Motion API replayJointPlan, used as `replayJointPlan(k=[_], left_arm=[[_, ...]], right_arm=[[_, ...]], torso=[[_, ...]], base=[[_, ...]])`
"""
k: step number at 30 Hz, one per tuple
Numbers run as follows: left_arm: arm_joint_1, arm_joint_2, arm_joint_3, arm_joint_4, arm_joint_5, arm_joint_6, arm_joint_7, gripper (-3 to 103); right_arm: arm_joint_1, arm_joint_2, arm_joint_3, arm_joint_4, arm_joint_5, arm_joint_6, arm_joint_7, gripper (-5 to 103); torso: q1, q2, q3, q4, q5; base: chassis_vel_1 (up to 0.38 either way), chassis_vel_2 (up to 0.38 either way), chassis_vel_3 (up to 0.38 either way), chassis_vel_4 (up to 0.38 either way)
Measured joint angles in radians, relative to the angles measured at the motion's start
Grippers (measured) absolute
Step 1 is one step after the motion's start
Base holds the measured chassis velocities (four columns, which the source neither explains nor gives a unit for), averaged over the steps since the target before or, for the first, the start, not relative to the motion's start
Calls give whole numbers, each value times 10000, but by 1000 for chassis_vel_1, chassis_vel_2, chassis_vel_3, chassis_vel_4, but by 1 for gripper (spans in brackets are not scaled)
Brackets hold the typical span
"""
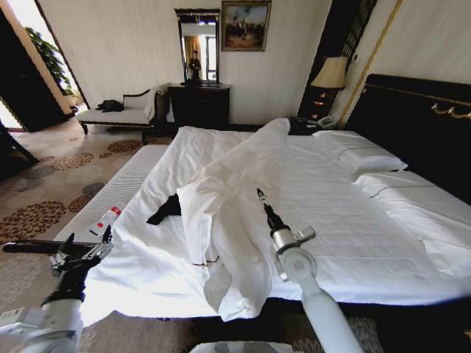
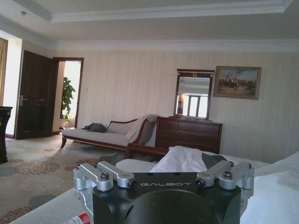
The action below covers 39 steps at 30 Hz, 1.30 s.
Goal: Fold the clothes on the bed.
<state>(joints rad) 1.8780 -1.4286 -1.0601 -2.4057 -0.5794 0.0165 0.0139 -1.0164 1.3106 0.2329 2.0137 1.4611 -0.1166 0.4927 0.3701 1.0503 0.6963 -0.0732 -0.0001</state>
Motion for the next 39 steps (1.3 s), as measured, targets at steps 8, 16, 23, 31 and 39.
replayJointPlan(k=[8,16,23,31,39], left_arm=[[-65,-125,91,45,124,-3,2,100],[-125,-203,114,157,221,-31,2,100],[-77,-240,138,168,303,-70,0,100],[-93,-251,288,237,432,-124,0,100],[-146,-214,320,420,462,-212,0,100]], right_arm=[[1503,367,-1087,-1618,639,-611,803,100],[2509,712,-1814,-2411,510,-697,846,100],[3850,1074,-2396,-3736,224,-662,660,100],[4564,1384,-2966,-4869,4,-666,438,100],[5392,1978,-3441,-6074,-407,-673,177,100]], torso=[[1,0,0,0,1],[0,1,0,0,0],[0,2,0,0,1],[-1,2,-1,0,0],[-1,1,-1,0,0]], base=[[0,0,0,0],[0,0,0,0],[0,0,0,0],[0,0,0,0],[0,0,0,0]])
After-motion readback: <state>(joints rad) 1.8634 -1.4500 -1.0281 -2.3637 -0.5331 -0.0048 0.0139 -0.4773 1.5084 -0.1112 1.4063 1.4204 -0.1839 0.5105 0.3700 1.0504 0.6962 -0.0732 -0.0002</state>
